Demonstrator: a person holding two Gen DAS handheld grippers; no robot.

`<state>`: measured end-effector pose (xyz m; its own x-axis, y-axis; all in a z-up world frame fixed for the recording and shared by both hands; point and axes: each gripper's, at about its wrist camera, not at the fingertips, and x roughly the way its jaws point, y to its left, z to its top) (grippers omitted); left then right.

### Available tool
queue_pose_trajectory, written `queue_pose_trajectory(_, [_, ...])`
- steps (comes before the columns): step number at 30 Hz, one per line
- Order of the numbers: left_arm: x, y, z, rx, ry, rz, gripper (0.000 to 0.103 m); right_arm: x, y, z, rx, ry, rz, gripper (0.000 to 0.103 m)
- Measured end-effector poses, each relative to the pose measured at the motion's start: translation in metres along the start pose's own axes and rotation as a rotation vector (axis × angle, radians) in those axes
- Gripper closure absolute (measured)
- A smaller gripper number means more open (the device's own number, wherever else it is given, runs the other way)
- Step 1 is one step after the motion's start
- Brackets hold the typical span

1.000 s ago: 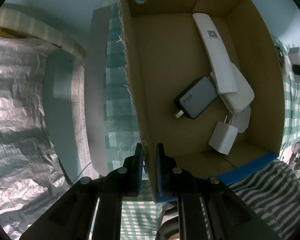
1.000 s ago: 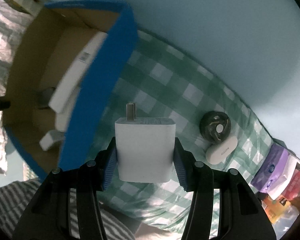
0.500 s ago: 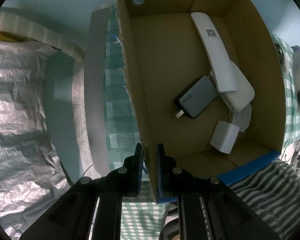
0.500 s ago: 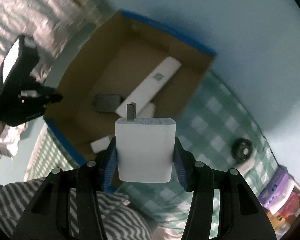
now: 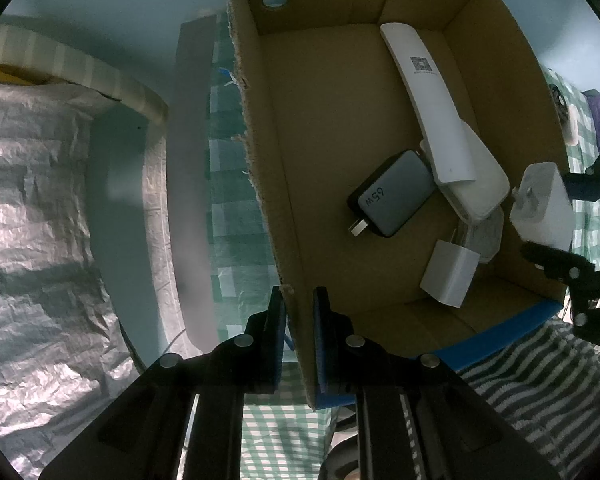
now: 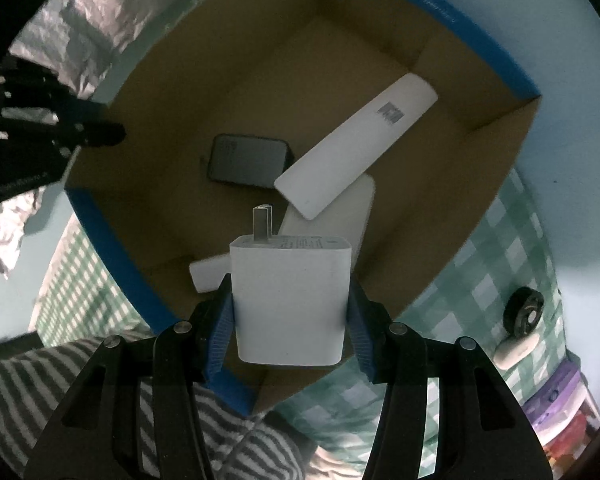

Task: Flip cup upside down
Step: 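Carry the white wall charger into the box and release it, then move the right gripper to the white oval earbud case and grasp it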

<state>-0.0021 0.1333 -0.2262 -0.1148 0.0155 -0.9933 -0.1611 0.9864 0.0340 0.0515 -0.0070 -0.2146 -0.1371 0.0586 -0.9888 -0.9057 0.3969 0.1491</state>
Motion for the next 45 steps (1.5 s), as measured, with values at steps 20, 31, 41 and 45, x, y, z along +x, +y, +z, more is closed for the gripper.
queue_pose_trajectory(20, [0.002, -0.001, 0.000, 0.003, 0.001, 0.006, 0.089, -0.001, 0.001, -0.012, -0.008, -0.042, 0.014, 0.051])
queue_pose_trajectory(31, [0.000, 0.000, -0.001, 0.000, -0.001, 0.005, 0.089, -0.057, -0.045, -0.033, 0.121, -0.154, 0.013, 0.049])
queue_pose_trajectory(41, [-0.002, -0.001, -0.002, -0.001, 0.001, 0.008, 0.089, -0.065, -0.114, -0.069, 0.298, -0.146, -0.029, 0.047])
queue_pose_trajectory(45, [-0.002, -0.001, -0.002, -0.001, 0.001, 0.009, 0.089, -0.056, -0.149, -0.086, 0.371, -0.118, -0.050, 0.047])
